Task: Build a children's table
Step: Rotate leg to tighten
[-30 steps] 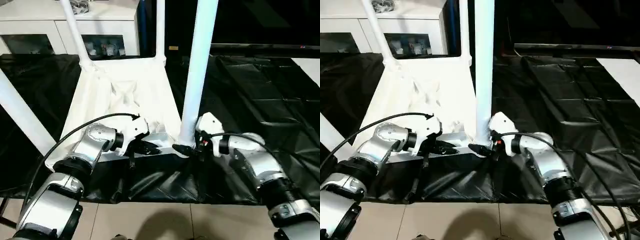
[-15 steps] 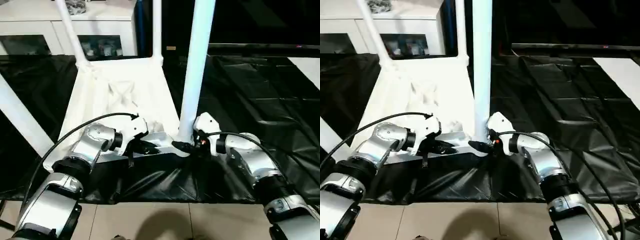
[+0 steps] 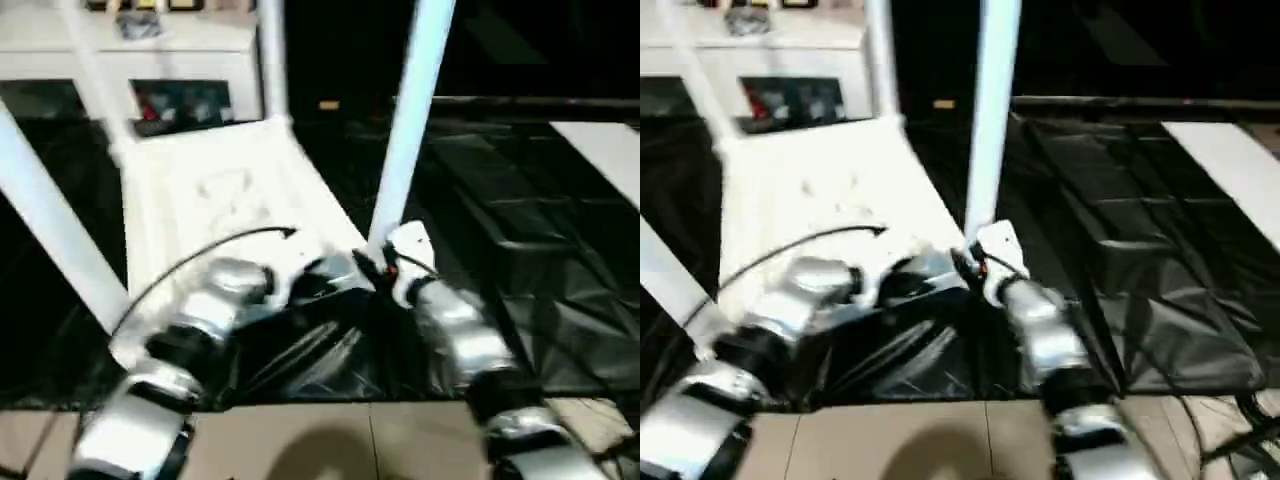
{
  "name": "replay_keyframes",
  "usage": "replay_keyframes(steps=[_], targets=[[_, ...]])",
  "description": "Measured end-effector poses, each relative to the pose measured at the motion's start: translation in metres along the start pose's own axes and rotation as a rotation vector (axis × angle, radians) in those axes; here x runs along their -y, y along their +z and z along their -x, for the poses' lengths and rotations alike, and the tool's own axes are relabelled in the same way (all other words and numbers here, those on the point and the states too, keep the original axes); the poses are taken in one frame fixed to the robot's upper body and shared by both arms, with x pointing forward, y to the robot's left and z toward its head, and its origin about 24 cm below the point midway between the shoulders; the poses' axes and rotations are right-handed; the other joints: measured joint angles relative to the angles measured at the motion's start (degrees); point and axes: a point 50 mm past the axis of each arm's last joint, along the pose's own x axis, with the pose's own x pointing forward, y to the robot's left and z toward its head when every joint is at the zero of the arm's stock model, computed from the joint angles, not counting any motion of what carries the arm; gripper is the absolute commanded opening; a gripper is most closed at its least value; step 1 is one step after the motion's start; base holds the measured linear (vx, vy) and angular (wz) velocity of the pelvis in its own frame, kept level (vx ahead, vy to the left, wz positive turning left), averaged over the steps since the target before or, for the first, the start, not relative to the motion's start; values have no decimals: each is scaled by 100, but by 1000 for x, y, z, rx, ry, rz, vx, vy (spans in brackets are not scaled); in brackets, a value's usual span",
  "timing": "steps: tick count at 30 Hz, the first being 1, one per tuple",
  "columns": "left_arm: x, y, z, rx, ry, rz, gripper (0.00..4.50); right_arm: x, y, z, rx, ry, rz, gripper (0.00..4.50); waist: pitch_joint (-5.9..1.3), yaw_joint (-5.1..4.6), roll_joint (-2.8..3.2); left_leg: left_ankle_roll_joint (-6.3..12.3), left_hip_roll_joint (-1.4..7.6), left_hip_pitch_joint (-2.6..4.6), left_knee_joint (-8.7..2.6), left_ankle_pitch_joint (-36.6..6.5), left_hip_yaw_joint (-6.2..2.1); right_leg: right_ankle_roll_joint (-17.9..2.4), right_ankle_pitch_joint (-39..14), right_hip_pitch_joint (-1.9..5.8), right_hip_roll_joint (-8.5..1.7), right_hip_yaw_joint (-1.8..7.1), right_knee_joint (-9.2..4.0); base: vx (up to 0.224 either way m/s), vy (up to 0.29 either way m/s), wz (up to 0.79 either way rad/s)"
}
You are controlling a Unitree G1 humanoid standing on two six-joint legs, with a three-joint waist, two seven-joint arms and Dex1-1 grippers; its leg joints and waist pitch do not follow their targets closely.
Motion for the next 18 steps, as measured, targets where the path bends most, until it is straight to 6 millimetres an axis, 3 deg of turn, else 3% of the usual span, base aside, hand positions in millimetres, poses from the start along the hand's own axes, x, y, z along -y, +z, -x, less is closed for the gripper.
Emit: replay_keyframes(steps=[1,2,3,6,9,13,15,18], targets=[[0,0,0,-2,1,-1,0,0,0,-1,-2,0,-1,266,8,-29,13,5,0,8,-21,-3,-28,-1,-1,48,-8,-86,-81,0,0,0],[0,-1,1,-3,2,-3,0,-1,0,-1,-2,4,-1,300,14,-42,3,13,10,21,-60,-8,-41,-3,-4,109,-40,-125,-128,0,0,0],[-1,-1,3,-1,1,-10,0,-1,1,0,6,17,-6,321,32,-70,-21,15,-8,40,-98,-9,-39,-4,-4,123,-92,-135,-148,0,0,0],[-4,-4,11,-2,-1,-24,0,-3,6,2,55,101,-31,337,72,-171,-87,34,-25,68,-120,-22,-3,-3,-5,116,-130,-139,-146,0,0,0],[-10,-7,22,11,-16,-44,0,-1,14,6,86,224,-19,371,90,-217,-61,34,-15,45,-127,-22,-38,-2,-5,114,-183,-274,-185,0,0,0],[-14,-12,38,38,-88,-28,0,13,20,19,61,435,105,380,163,-285,101,34,-24,17,-122,-22,-16,-6,-3,81,-182,-227,-176,0,0,0],[-16,-14,46,44,-141,-36,0,24,18,27,33,522,157,380,157,-264,107,35,-24,-41,-102,-21,5,-72,39,15,-181,-195,-113,0,0,0],[-18,-17,58,45,-212,-64,0,34,15,37,-25,634,213,380,157,-161,84,36,-21,-65,-47,-20,67,-162,128,-74,-170,-94,54,0,0,0]])
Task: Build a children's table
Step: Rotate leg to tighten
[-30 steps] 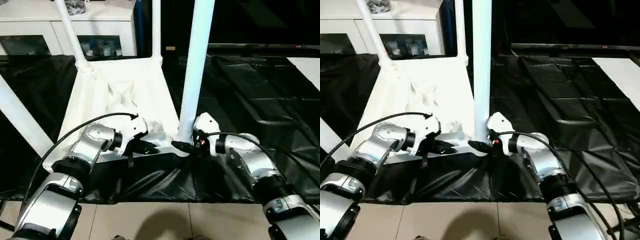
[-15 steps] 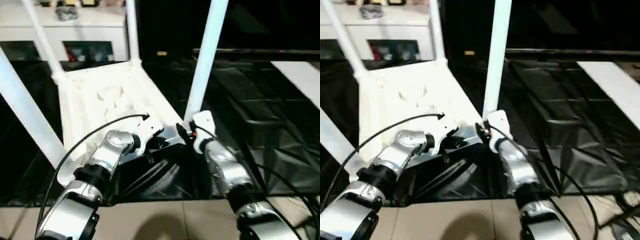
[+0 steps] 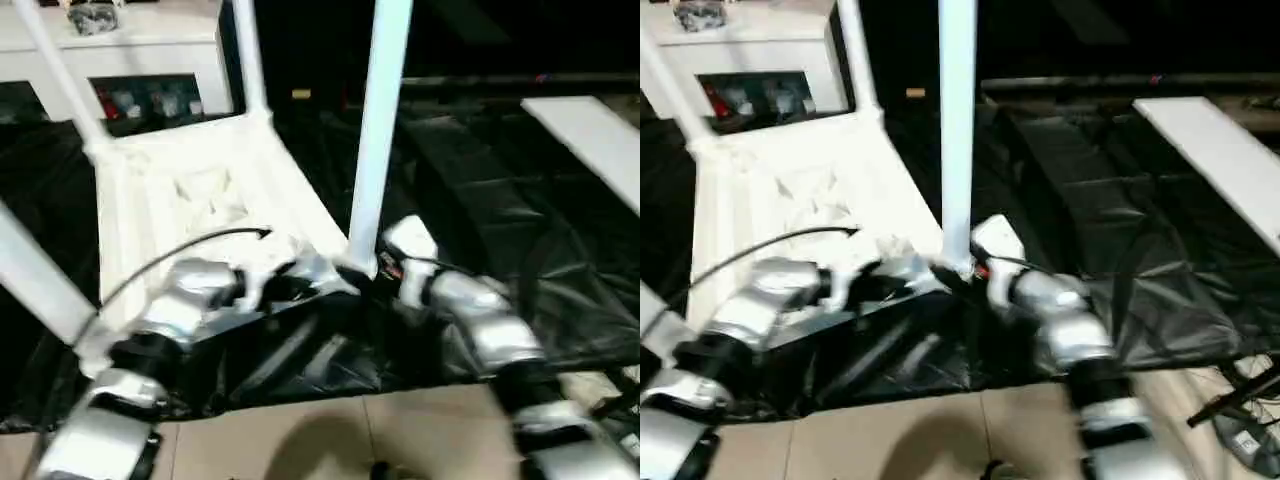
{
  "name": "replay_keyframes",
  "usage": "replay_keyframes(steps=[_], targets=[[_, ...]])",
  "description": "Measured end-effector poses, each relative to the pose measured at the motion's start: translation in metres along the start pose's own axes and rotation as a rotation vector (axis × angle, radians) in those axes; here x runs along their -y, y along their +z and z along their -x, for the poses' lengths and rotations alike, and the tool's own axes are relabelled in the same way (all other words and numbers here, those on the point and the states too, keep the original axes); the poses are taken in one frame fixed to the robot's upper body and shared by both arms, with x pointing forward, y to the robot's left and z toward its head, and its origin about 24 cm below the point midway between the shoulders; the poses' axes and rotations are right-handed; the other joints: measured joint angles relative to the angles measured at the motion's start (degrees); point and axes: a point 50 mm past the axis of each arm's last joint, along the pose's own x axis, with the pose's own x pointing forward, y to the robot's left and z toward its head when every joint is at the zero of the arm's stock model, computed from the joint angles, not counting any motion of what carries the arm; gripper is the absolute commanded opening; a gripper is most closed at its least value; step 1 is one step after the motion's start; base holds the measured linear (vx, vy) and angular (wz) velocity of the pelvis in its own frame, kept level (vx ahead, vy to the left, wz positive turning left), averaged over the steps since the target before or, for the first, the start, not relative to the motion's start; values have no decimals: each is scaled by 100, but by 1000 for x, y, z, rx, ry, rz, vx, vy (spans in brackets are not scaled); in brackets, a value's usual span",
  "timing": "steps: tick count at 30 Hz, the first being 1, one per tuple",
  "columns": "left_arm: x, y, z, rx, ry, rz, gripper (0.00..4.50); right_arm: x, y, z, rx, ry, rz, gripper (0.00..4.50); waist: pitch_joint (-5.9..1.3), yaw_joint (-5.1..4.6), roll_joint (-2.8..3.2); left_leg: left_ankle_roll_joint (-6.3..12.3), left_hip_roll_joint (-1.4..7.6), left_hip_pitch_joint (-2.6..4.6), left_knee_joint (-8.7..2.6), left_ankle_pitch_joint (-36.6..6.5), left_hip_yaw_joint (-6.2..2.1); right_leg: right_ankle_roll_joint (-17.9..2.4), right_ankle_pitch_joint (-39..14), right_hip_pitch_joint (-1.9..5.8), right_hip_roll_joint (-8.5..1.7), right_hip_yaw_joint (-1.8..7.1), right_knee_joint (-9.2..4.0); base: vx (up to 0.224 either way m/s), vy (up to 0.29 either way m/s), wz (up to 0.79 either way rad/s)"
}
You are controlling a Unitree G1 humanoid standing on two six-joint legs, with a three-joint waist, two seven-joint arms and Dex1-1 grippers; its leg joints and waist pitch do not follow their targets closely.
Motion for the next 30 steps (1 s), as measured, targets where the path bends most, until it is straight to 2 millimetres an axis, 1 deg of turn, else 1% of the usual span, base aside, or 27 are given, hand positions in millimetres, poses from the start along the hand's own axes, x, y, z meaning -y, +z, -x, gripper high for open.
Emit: replay_keyframes(steps=[1,2,3,4,6,8,10,14,15,18,20,21,23,25,30], targets=[[0,0,3,-1,-17,-8,0,-1,-1,2,-8,36,3,380,-1,32,-3,0,6,-5,9,1,16,2,6,-24,0,16,52,0,0,0],[0,-1,5,-2,-34,-10,0,-3,-2,2,-15,67,4,380,-1,68,-3,-1,10,-4,15,1,24,2,10,-32,0,19,87,0,0,0],[1,-1,6,-2,-58,-16,0,-4,-2,2,-21,93,5,380,-2,158,-6,-1,21,1,15,1,49,-3,14,-45,3,19,125,60,-44,5],[2,0,7,0,-75,-19,0,-4,-2,3,-26,109,14,380,-5,188,-11,-2,27,0,18,2,61,13,4,-63,2,29,161,60,-44,5],[2,0,11,-4,-110,-32,0,-3,3,2,-35,155,33,380,-12,292,-41,-3,60,-12,17,1,72,52,-21,-92,19,26,188,65,-40,0],[1,1,15,-14,-131,-39,0,-3,6,0,-33,186,41,380,-19,332,-64,2,95,-39,19,5,76,49,-25,-120,46,22,193,31,-20,-1],[1,2,17,-16,-144,-45,0,-2,8,-1,-30,205,45,380,-21,381,-69,3,118,-61,33,5,76,46,-28,-142,70,23,197,0,0,0],[-1,1,18,-21,-158,-54,0,-3,10,-5,-21,228,45,380,-17,478,-80,-5,126,-60,57,0,81,46,-28,-157,75,34,233,0,0,0],[0,1,18,-22,-165,-57,0,-4,10,-7,-16,238,43,352,-16,488,-82,-25,126,-60,67,-12,81,47,-29,-158,74,38,246,0,0,0],[1,3,13,-29,-191,-67,0,-8,11,-12,-14,273,50,340,-15,536,-83,-30,127,-62,101,-13,81,48,-29,-158,75,58,267,0,0,0],[2,2,13,-34,-201,-70,0,-10,10,-13,-16,290,49,311,-15,554,-84,-31,120,-61,115,-12,86,48,-29,-155,76,87,271,0,0,0],[2,2,13,-35,-203,-71,0,-10,10,-13,-17,296,48,303,-14,557,-85,-31,115,-61,121,-12,90,48,-28,-154,82,114,271,0,0,0],[2,2,13,-36,-204,-71,0,-11,9,-13,-18,304,47,302,-14,550,-88,-32,106,-57,129,-12,99,49,-28,-155,88,151,272,0,0,0],[2,2,13,-37,-205,-74,0,-10,9,-14,-21,314,48,279,-13,545,-97,-31,104,-58,135,-12,106,48,-28,-154,87,172,271,0,0,0],[1,1,15,-41,-210,-74,0,-10,8,-16,-22,323,48,269,-24,540,-137,-31,102,-55,137,-12,109,48,-27,-155,87,174,278,0,0,0]])
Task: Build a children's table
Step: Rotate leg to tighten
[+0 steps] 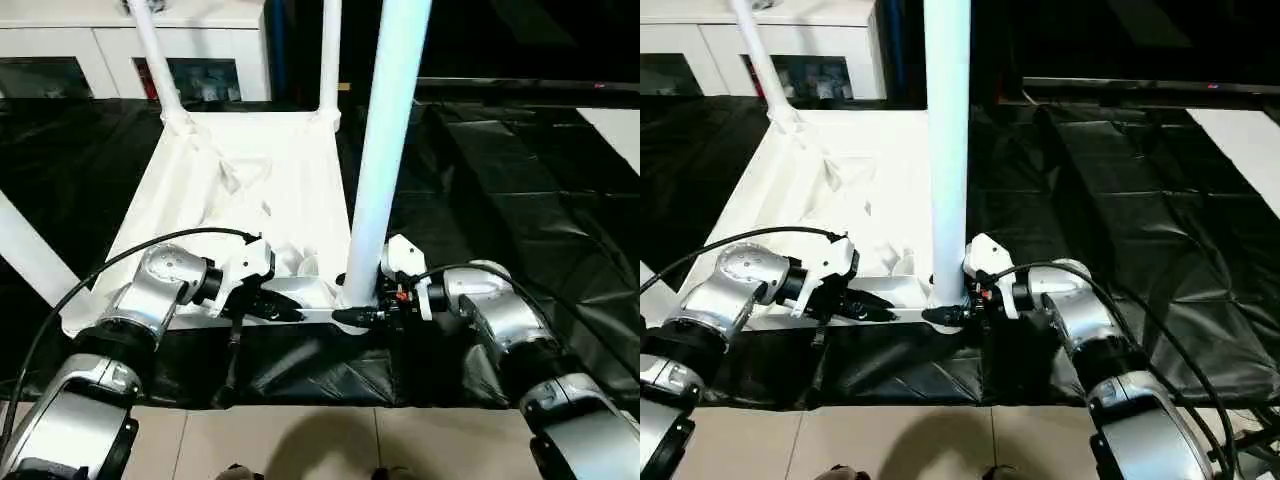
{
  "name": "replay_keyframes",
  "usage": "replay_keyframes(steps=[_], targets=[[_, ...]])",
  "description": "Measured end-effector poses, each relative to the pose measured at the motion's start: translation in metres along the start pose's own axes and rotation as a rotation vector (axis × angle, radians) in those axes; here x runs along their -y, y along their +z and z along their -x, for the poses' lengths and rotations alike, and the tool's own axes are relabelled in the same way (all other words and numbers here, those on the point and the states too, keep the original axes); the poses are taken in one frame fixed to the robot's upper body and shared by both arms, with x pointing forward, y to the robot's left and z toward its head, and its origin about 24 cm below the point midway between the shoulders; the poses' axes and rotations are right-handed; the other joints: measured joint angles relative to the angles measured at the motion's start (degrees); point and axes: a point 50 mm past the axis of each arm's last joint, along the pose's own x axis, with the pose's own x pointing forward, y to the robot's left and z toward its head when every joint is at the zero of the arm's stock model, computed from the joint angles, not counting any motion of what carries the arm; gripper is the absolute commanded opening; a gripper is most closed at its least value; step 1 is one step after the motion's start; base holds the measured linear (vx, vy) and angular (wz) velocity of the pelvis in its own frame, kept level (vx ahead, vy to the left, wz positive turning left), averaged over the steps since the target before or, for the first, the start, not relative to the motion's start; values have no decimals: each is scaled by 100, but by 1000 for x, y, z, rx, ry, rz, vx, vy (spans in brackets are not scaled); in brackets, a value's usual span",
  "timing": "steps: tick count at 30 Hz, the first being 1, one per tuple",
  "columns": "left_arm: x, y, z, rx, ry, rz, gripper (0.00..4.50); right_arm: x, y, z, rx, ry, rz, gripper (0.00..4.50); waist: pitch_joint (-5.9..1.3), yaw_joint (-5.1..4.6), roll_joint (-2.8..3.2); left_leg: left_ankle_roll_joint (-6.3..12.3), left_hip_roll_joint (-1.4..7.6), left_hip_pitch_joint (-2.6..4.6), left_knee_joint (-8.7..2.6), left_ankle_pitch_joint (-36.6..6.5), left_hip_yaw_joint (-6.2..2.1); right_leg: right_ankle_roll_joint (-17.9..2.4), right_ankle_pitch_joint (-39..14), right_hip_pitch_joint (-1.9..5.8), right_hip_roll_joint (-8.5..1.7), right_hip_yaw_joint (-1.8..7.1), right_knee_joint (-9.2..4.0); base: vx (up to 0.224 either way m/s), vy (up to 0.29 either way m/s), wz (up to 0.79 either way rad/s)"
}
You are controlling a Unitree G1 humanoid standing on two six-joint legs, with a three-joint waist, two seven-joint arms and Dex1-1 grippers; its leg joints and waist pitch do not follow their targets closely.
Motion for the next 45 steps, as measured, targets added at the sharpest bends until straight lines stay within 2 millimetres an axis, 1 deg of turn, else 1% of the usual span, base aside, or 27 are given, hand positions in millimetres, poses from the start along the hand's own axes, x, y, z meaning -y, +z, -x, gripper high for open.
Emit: replay_keyframes(steps=[3,6,8,10,14,17,18,20,22,23,24,25,27,28,29,32,33,35,36,38,40,42,45], targets=[[-1,-1,1,-7,1,1,0,0,0,-2,1,2,-3,268,-6,-1,-21,0,0,8,0,0,-1,1,-1,-2,2,-2,17,0,0,0],[-1,-2,2,-12,10,3,0,1,0,-4,7,-6,-9,268,-8,-3,-24,0,1,16,0,0,-1,2,-2,-2,3,-3,26,0,0,0],[-4,-1,-1,-9,48,5,0,2,0,-7,18,-52,-23,268,-9,-5,-26,0,1,20,0,0,-1,6,-4,-2,3,-1,30,0,0,0],[-9,4,-9,-10,118,11,0,6,-3,-8,32,-177,-51,267,-15,-12,-44,-1,0,24,-1,0,-1,21,-13,1,3,2,30,0,0,0],[-16,10,-26,16,226,61,0,14,-10,-12,70,-432,-145,267,-19,-85,-65,-2,-9,36,-1,1,-2,33,-20,10,3,9,12,0,0,0],[-18,15,-44,21,299,109,0,19,-15,-20,102,-652,-245,267,-30,-123,-60,-2,-16,92,-1,1,-10,40,-24,58,3,5,-10,0,0,0],[-19,17,-50,21,329,124,0,21,-15,-26,109,-735,-278,267,-49,-151,-52,-2,-18,100,-5,1,-15,43,-26,69,3,0,-25,0,0,0],[-20,18,-54,19,355,138,0,23,-13,-32,102,-806,-289,267,-68,-218,-37,-2,-37,99,-5,0,-32,48,-29,73,0,-2,-41,0,0,0],[-20,17,-54,12,370,135,0,22,-12,-38,100,-853,-288,267,-72,-252,-32,-2,-43,96,-8,0,-43,48,-29,79,0,-8,-68,0,0,0],[-20,17,-54,11,373,134,0,22,-12,-40,103,-865,-288,323,-73,-265,-30,-1,-43,95,-12,0,-45,48,-29,82,1,-13,-87,0,0,0],[-21,17,-54,10,374,132,0,22,-12,-40,104,-869,-287,337,-73,-282,-30,-1,-43,90,-15,0,-48,48,-29,84,1,-19,-108,0,0,0],[-21,18,-54,9,374,129,0,23,-11,-40,107,-867,-285,337,-73,-293,-30,-1,-44,85,-18,0,-51,48,-29,86,1,-21,-128,0,0,0],[-21,18,-54,9,372,124,0,22,-11,-40,112,-853,-280,358,-72,-321,-30,0,-70,79,-16,-1,-49,47,-29,82,-10,-3,-130,0,0,0],[-21,18,-53,9,369,121,0,22,-10,-40,113,-848,-274,358,-72,-333,-30,0,-79,79,-16,-1,-50,47,-29,80,-12,5,-130,0,0,0],[-21,18,-52,9,365,119,0,22,-10,-39,114,-836,-269,381,-72,-341,-30,1,-82,76,-15,-1,-49,46,-28,79,-13,10,-130,0,0,0],[-20,18,-48,14,325,89,0,21,-11,-27,127,-703,-229,381,-71,-348,-31,2,-84,56,-16,-1,-46,30,-18,65,-13,15,-125,0,0,0],[-18,16,-43,22,292,72,0,19,-11,-17,110,-607,-180,381,-70,-329,-32,3,-83,44,-19,-1,-46,20,-5,55,-12,14,-121,0,0,0],[-16,14,-39,24,250,53,0,18,-8,-9,97,-499,-126,381,-70,-295,-32,5,-81,45,-31,-3,-46,-23,35,54,-10,14,-111,0,0,0],[-14,14,-37,25,226,41,0,17,-3,-5,106,-431,-98,381,-70,-246,-32,5,-74,45,-45,-3,-44,-24,40,53,-7,12,-105,0,0,0],[-13,14,-34,24,191,19,0,15,4,-2,116,-347,-53,381,-71,-184,-32,5,-55,47,-56,-3,-39,-24,40,57,1,7,-96,0,0,0],[-11,12,-28,17,148,4,0,10,4,3,82,-232,-9,381,-70,-94,-32,4,-38,45,-73,-3,-24,-22,39,49,6,3,-96,0,0,0],[-10,10,-21,6,109,-2,0,7,3,7,62,-157,9,353,-70,-50,-32,4,-24,44,-75,-3,-23,-21,37,48,13,-4,-97,0,0,0],[-7,7,-16,-4,50,1,0,4,3,8,34,-73,25,343,-70,-20,-32,3,-10,45,-77,-3,-21,-20,36,50,12,-3,-98,0,0,0]])
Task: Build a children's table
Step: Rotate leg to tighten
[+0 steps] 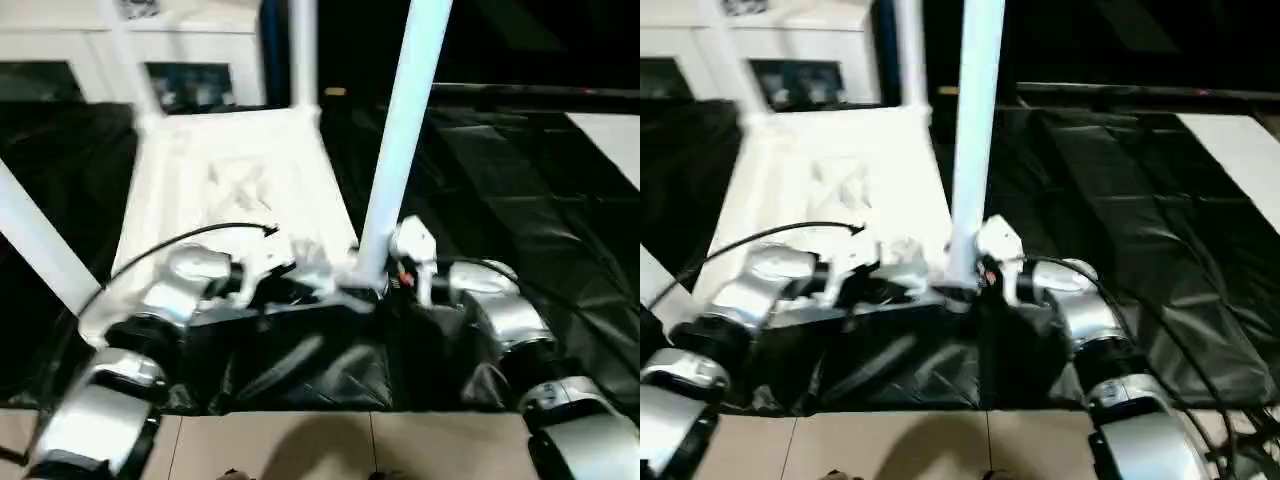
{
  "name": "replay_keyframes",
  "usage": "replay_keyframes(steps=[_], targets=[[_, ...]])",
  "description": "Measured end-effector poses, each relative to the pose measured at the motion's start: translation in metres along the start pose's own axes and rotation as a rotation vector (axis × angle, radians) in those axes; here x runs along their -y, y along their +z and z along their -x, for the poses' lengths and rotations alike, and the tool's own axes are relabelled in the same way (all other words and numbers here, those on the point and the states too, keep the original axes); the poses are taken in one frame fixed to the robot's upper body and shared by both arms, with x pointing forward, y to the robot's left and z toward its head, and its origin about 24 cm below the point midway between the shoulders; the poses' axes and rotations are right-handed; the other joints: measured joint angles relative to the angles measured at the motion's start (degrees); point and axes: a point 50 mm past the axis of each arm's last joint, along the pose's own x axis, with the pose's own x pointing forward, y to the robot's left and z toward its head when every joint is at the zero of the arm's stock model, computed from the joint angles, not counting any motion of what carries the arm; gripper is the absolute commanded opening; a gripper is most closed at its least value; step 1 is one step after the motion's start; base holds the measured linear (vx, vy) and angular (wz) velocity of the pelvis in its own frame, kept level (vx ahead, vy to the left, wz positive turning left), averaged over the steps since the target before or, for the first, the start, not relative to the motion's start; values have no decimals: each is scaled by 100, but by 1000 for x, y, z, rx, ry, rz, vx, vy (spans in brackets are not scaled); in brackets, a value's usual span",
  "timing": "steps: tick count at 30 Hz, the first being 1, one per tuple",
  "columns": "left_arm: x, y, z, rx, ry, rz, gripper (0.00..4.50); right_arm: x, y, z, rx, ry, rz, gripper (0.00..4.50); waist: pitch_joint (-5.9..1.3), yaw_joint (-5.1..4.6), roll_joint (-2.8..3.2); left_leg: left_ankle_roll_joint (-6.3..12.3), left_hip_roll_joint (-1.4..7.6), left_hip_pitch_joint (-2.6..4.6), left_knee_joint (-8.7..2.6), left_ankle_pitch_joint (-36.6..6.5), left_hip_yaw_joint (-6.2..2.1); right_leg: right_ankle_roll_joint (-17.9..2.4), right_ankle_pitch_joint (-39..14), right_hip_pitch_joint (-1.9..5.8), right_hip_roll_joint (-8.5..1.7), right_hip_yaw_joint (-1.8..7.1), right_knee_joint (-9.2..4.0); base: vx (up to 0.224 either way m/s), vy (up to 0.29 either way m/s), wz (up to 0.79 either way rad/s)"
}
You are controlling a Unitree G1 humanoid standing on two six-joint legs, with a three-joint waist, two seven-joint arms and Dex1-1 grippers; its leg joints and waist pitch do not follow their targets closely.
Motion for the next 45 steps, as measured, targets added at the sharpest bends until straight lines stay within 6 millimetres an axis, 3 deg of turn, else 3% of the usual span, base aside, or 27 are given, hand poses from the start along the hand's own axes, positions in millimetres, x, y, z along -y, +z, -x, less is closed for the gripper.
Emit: replay_keyframes(steps=[6,13,28,32,38,41,43,45], targets=[[4,-3,3,-5,-68,-4,0,-4,0,4,-43,102,28,284,0,33,-2,-1,2,4,16,1,12,1,0,12,-5,11,-2,0,0,0],[4,-4,3,-8,-92,-8,0,-5,1,3,-47,128,36,245,0,35,-3,-2,2,7,14,1,12,3,-1,12,-5,11,-2,0,0,0],[3,-5,4,-13,-92,2,0,-6,1,-1,-26,123,3,240,-1,37,-2,-2,4,19,9,1,12,3,-2,23,-3,9,-2,0,0,0],[-2,-2,-3,-24,-12,12,0,-2,-3,-7,20,-24,-69,239,-1,15,-2,-2,3,44,12,1,12,43,-26,45,-4,11,-5,0,0,0],[-10,9,-32,4,167,89,0,12,-11,-17,103,-463,-231,206,0,-95,0,-2,-33,60,15,1,-6,53,-33,50,-12,5,-28,0,0,0],[-12,13,-43,14,237,133,0,20,-10,-24,97,-617,-280,201,1,-203,13,-2,-52,60,18,1,-33,60,-36,53,-17,-19,-49,0,0,0],[-12,14,-46,10,269,139,0,23,-7,-29,87,-692,-301,200,3,-290,53,-1,-56,51,5,1,-63,60,-36,65,-18,-64,-119,0,0,0],[-13,14,-46,4,282,142,0,24,-6,-35,86,-717,-314,200,9,-364,100,-1,-57,44,-8,0,-124,60,-36,108,-30,-186,-217,0,0,0]])
